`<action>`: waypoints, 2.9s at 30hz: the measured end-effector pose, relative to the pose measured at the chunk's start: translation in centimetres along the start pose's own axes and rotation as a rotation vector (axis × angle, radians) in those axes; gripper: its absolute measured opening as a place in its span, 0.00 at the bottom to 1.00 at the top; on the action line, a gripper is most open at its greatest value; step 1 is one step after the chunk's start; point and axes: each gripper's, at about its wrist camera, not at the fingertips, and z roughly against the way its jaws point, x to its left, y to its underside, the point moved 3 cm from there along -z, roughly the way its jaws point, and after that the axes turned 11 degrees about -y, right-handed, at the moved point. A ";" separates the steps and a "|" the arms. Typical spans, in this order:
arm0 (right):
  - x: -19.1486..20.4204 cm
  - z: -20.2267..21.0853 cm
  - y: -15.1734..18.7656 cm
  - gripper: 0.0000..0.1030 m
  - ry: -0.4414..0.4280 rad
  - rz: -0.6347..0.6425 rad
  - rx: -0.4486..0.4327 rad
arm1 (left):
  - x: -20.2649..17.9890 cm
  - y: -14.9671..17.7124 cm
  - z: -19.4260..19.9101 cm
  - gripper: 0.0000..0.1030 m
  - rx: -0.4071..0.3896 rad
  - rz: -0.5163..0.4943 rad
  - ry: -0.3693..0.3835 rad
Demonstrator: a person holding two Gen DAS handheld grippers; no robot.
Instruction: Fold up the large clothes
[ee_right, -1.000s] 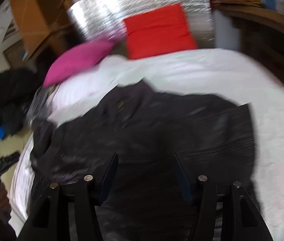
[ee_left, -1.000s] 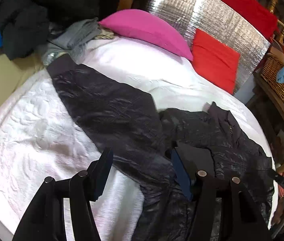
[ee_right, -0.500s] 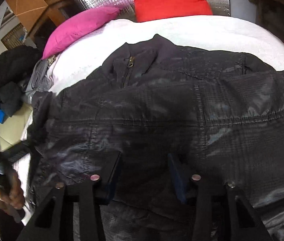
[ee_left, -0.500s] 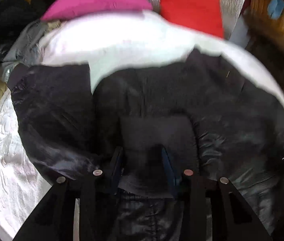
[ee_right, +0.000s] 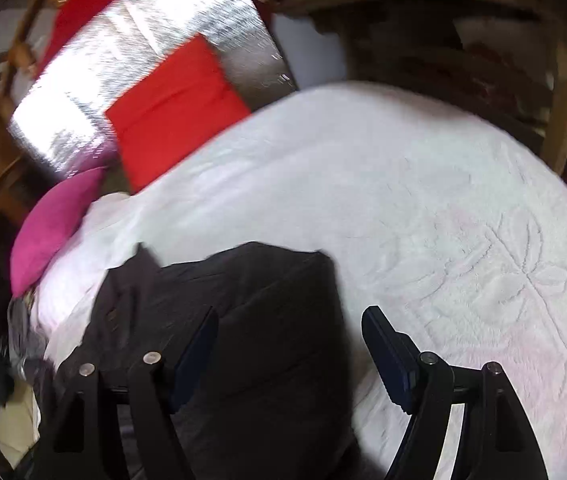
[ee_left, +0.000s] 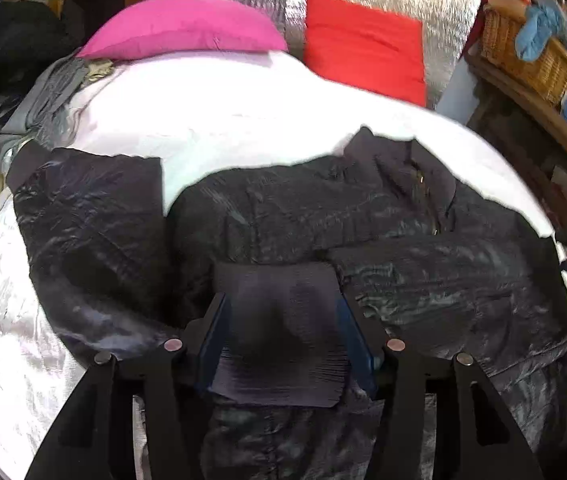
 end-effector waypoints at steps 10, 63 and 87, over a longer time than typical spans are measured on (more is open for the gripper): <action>0.1 -2.1 0.1 0.24 -0.045 0.035 0.048 | -0.9 0.1 -1.9 0.39 0.047 -0.042 -0.067; 15.1 -4.9 13.5 0.61 -0.323 0.387 0.338 | 19.5 -4.1 -2.0 0.06 -0.057 0.621 0.005; 12.5 -3.2 11.5 0.61 -0.338 0.237 0.342 | -1.8 0.8 1.1 0.21 0.080 0.110 0.197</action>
